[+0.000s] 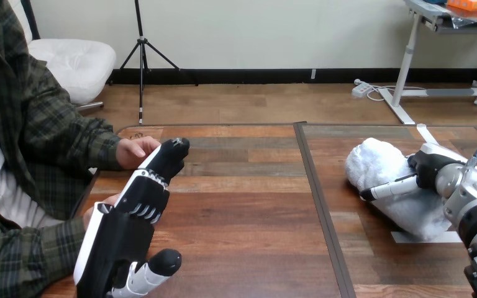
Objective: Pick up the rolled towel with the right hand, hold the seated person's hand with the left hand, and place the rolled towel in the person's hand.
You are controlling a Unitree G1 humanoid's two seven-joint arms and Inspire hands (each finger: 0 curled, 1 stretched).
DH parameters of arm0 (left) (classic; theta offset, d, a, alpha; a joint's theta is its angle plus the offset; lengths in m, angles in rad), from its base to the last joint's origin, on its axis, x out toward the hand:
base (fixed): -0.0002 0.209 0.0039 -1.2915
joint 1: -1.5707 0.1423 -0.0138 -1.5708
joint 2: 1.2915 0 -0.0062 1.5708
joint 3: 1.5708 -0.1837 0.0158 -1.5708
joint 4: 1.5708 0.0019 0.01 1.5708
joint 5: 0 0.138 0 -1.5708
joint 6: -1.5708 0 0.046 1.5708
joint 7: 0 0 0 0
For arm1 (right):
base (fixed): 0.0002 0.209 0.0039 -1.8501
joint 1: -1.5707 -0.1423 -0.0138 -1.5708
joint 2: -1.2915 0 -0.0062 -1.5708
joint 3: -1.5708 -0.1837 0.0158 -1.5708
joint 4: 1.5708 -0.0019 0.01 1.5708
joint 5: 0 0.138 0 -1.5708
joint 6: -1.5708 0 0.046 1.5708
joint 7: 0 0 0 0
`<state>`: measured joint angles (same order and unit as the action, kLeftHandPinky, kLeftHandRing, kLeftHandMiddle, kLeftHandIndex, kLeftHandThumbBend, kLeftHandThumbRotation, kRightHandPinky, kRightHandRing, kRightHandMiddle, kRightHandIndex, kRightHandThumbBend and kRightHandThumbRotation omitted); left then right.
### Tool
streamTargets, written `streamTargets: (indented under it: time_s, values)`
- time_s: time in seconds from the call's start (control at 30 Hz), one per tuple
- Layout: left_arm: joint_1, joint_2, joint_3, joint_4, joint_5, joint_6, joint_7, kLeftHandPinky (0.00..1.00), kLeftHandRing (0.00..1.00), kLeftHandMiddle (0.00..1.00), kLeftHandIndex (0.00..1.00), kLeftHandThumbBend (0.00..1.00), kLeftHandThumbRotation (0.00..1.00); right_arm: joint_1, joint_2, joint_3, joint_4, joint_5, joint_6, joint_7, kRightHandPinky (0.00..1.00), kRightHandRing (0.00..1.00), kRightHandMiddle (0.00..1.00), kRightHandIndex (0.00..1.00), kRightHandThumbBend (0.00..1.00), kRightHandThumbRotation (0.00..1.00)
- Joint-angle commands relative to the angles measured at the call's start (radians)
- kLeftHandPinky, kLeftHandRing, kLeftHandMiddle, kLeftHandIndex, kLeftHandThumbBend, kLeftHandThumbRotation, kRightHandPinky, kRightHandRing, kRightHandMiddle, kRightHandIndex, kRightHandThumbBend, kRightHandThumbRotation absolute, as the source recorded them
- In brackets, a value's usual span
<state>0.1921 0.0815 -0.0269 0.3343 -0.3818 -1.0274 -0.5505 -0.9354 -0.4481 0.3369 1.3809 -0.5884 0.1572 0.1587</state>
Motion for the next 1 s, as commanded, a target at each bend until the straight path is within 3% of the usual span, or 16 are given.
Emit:
streamTargets:
  time_s: [0.0, 0.1, 0.13, 0.2, 0.3, 0.4, 0.47, 0.7, 0.97]
  values:
    - [-0.021, -0.004, -0.01, -0.07, -0.001, 0.004, 0.006, 0.94, 0.93, 0.9, 0.87, 1.0, 0.67, 0.015, 0.021, -0.04, 0.002, 0.036, 0.004, -0.056, 0.77, 0.87, 0.89, 0.91, 1.0, 0.47]
    - [-0.022, 0.003, -0.014, -0.074, -0.01, 0.009, -0.006, 0.94, 0.93, 0.9, 0.88, 1.0, 0.67, 0.022, 0.027, -0.015, 0.004, 0.015, 0.008, -0.077, 0.71, 0.84, 0.87, 0.89, 1.0, 0.43]
    - [-0.019, 0.001, -0.013, -0.08, -0.007, 0.014, -0.001, 0.94, 0.93, 0.9, 0.88, 1.0, 0.67, 0.029, 0.029, -0.029, 0.002, 0.027, -0.003, -0.099, 0.7, 0.83, 0.86, 0.88, 1.0, 0.43]
    - [-0.013, -0.003, -0.012, -0.09, -0.001, 0.02, 0.007, 0.94, 0.93, 0.9, 0.87, 1.0, 0.66, 0.037, 0.032, -0.049, 0.0, 0.047, -0.018, -0.125, 0.57, 0.7, 0.77, 0.87, 1.0, 0.36]
    - [-0.011, -0.001, -0.014, -0.096, -0.004, 0.024, 0.002, 0.94, 0.93, 0.9, 0.87, 1.0, 0.66, 0.039, 0.037, -0.028, 0.002, 0.027, -0.002, -0.135, 0.41, 0.52, 0.62, 0.86, 1.0, 0.29]
    - [-0.012, -0.002, -0.017, -0.098, -0.011, 0.025, -0.005, 0.94, 0.93, 0.9, 0.88, 1.0, 0.67, 0.048, 0.039, -0.023, 0.001, 0.023, -0.015, -0.16, 0.29, 0.37, 0.49, 0.87, 1.0, 0.19]
    - [-0.011, -0.003, -0.016, -0.1, -0.006, 0.025, -0.002, 0.94, 0.93, 0.9, 0.88, 1.0, 0.67, 0.051, 0.042, -0.022, 0.002, 0.024, -0.009, -0.157, 0.26, 0.33, 0.45, 0.86, 1.0, 0.16]
    - [-0.021, -0.008, -0.019, -0.092, -0.013, 0.029, -0.011, 0.95, 0.93, 0.91, 0.88, 1.0, 0.64, 0.061, 0.043, -0.011, 0.0, 0.016, -0.024, -0.161, 0.26, 0.31, 0.43, 0.76, 0.96, 0.04]
    - [-0.031, -0.013, -0.013, -0.077, 0.01, 0.021, -0.004, 0.95, 0.94, 0.91, 0.88, 1.0, 0.64, 0.069, 0.043, 0.0, -0.002, 0.013, -0.055, -0.122, 0.25, 0.32, 0.42, 0.59, 0.9, 0.01]
